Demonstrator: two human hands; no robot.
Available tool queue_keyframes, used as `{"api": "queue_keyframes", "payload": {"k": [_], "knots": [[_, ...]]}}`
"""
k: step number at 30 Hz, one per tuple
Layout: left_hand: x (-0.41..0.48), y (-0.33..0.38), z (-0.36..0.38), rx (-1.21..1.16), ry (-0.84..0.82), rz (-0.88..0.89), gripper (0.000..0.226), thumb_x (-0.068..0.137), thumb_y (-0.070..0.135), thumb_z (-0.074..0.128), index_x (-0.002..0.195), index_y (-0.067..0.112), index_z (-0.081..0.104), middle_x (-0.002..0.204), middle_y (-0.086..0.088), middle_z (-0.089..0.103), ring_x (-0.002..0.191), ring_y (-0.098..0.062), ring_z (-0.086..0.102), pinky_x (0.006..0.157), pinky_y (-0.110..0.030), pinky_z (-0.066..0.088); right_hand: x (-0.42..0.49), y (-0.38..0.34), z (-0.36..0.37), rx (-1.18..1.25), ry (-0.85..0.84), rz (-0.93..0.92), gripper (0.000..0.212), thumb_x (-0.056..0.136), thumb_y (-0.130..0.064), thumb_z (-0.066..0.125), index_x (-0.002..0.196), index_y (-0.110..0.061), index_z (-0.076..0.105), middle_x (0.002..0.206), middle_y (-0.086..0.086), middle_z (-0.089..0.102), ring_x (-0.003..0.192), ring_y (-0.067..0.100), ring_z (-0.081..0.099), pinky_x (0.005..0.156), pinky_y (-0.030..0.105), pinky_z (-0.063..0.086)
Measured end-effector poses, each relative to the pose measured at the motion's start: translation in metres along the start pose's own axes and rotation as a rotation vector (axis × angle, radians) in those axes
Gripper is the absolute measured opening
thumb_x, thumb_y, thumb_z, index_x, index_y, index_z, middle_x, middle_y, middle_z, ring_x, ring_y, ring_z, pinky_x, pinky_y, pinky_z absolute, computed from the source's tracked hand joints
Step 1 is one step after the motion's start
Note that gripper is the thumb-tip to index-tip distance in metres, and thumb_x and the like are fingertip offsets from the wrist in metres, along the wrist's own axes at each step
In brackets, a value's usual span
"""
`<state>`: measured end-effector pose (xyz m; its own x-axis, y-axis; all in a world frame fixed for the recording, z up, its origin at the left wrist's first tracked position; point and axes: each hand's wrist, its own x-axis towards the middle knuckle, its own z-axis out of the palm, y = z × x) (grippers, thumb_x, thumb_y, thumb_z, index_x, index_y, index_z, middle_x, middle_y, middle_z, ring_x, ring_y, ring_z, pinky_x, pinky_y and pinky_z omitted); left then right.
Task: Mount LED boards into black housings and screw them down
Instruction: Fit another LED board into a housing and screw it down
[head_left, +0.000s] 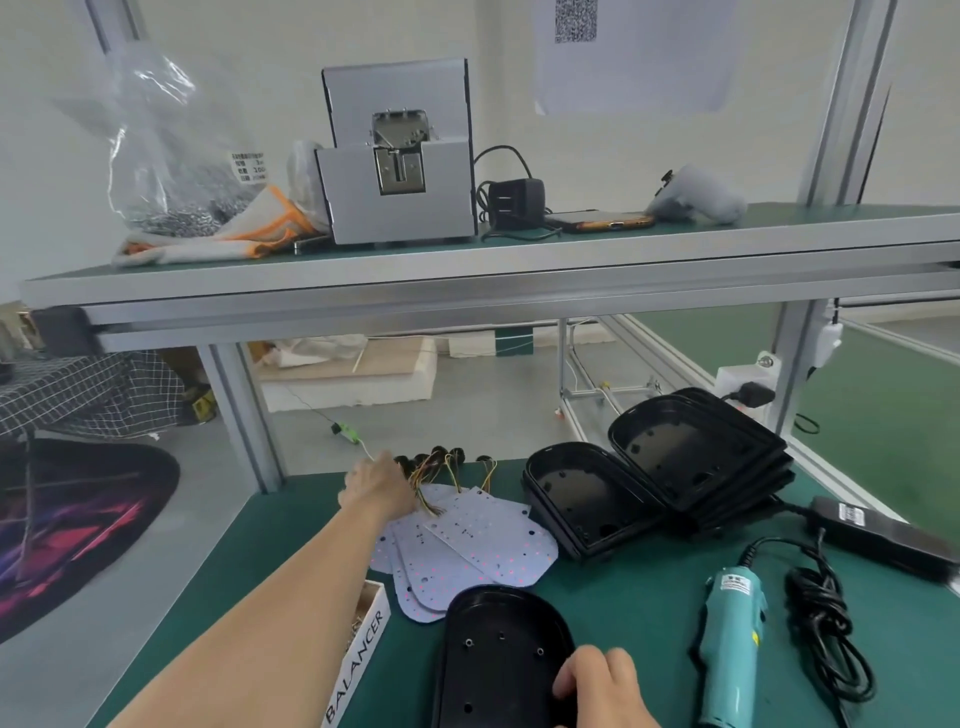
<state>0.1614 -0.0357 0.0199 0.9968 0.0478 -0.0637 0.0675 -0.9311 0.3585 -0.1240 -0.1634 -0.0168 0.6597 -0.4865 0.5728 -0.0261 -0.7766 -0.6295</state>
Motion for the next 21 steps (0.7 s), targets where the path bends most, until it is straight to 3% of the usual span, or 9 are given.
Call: {"api": "queue_keyframes", "payload": {"k": [3,5,7,9,13,16,18,20,21], "knots": [[-0.003,0.021,0.009,0.03,0.101,0.056,0.025,0.091,0.005,0.05,0.112,0.015,0.059,0.114,-0.008,0.06,0.108,-0.029,0.056,0.092,-0.041,0.05,0.0,0.004,0.003,-0.059,-0.017,0.022,0.019,0.046,-0.01,0.066,0.052,-0.013,0.049,0.058,0.006,0.04,0.044,0.011,0.013,0.036,0.023,0.028],[-0.007,0.03,0.015,-0.013,0.073,-0.027,0.014,0.093,0.026,0.056,0.096,0.014,0.064,0.103,-0.005,0.066,0.098,-0.027,0.063,0.084,-0.035,0.053,-0.001,0.005,0.007,-0.079,0.019,0.01,0.019,0.05,-0.008,0.065,0.052,-0.013,0.047,0.057,0.006,0.039,0.045,0.012,0.014,0.038,0.025,0.03],[-0.009,0.032,0.024,-0.035,0.033,-0.084,0.021,0.085,0.038,0.058,0.079,0.018,0.061,0.087,0.0,0.067,0.085,-0.023,0.066,0.076,-0.029,0.052,0.0,0.005,0.01,-0.079,0.049,-0.002,0.017,0.052,-0.007,0.06,0.051,-0.013,0.044,0.056,0.006,0.037,0.046,0.012,0.013,0.04,0.027,0.03],[-0.011,0.032,0.028,-0.051,0.046,-0.138,0.013,0.082,0.028,0.059,0.083,0.017,0.065,0.078,0.002,0.063,0.08,-0.021,0.063,0.071,-0.028,0.049,0.002,0.006,0.012,-0.08,0.073,-0.011,0.02,0.054,-0.005,0.057,0.051,-0.015,0.04,0.055,0.006,0.035,0.046,0.012,0.012,0.039,0.027,0.028],[-0.001,0.025,0.025,-0.246,0.059,-0.182,0.021,0.089,0.009,0.053,0.104,0.01,0.066,0.092,-0.007,0.064,0.087,-0.028,0.062,0.066,-0.031,0.046,0.002,0.007,0.011,-0.086,0.052,-0.005,0.016,0.054,-0.005,0.056,0.051,-0.013,0.043,0.056,0.006,0.035,0.047,0.013,0.011,0.035,0.024,0.025],[0.002,0.018,0.024,-0.497,0.066,-0.145,0.013,0.092,0.009,0.053,0.099,0.01,0.063,0.092,-0.01,0.065,0.08,-0.026,0.06,0.063,-0.031,0.046,-0.001,0.009,0.01,-0.085,0.0,-0.023,0.023,0.052,-0.006,0.068,0.052,-0.013,0.046,0.057,0.006,0.037,0.047,0.013,0.01,0.034,0.024,0.027],[0.003,0.011,0.023,-0.697,0.084,-0.145,0.009,0.09,0.004,0.056,0.09,0.011,0.062,0.087,-0.01,0.065,0.072,-0.021,0.058,0.06,-0.03,0.044,0.0,0.011,0.01,-0.071,0.003,0.026,0.035,0.046,0.004,0.077,0.051,-0.011,0.046,0.056,0.011,0.037,0.044,0.013,0.016,0.034,0.02,0.031],[0.004,0.003,0.023,-0.856,0.055,-0.15,0.014,0.089,-0.004,0.054,0.086,0.009,0.057,0.075,-0.008,0.066,0.068,-0.019,0.066,0.06,-0.029,0.045,0.001,0.011,0.01,0.013,-0.009,0.086,0.034,0.053,0.006,0.075,0.052,-0.01,0.045,0.058,0.016,0.036,0.042,0.014,0.025,0.039,0.023,0.036],[0.005,0.0,0.022,-0.914,0.031,-0.154,0.014,0.091,-0.006,0.054,0.089,0.007,0.057,0.071,-0.008,0.065,0.067,-0.02,0.069,0.061,-0.029,0.049,0.0,0.013,0.011,-0.008,-0.028,0.05,0.032,0.052,0.002,0.075,0.053,-0.011,0.045,0.058,0.013,0.035,0.043,0.014,0.021,0.037,0.021,0.034]]}}
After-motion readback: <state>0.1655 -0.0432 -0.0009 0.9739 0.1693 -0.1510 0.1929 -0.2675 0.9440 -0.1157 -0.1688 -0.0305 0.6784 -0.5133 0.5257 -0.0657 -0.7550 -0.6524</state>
